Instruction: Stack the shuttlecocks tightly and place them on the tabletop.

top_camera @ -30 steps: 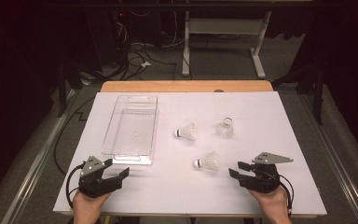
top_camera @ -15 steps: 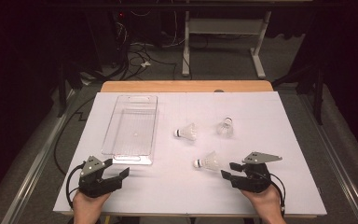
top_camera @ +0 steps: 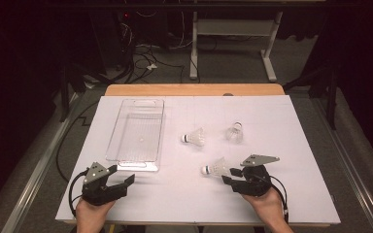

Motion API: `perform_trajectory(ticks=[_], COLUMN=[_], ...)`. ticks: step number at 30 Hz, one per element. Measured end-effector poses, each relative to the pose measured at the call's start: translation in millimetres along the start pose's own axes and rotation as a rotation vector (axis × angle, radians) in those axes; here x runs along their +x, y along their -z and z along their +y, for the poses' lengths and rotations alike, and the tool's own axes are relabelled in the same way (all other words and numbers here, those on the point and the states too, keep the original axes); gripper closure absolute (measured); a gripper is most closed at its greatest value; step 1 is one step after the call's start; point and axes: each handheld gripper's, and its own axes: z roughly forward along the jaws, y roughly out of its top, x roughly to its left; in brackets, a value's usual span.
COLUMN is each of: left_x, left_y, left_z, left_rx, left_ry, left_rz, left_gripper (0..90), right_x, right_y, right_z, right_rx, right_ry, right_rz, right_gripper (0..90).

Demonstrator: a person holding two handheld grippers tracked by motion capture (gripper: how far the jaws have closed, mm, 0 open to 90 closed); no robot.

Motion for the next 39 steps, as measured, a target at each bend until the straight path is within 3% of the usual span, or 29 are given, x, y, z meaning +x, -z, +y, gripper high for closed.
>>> perform_trajectory(ticks=[21, 31, 39], left_x=[0.1, 0.2, 0.0], left_y=[-0.5, -0.7, -0.6], left_z=[0.1, 0.2, 0.2], left_rx=[0.0, 0.0, 0.0], left_ry=[0.0, 0.0, -0.001], left_rz=[-0.004, -0.005, -0.003], left_gripper=[26.1, 26.0, 26.0], right_x=[0.8, 0.6, 1.2], right_y=[-20.1, -20.1, -19.3], right_z=[11.2, 13.0, 13.3], right_rx=[0.046, 0.046, 0.039], right_ry=[-0.007, 0.017, 0.024], right_rz=[0.02, 0.044, 0.069], right_gripper=[67.6, 81.6, 87.8])
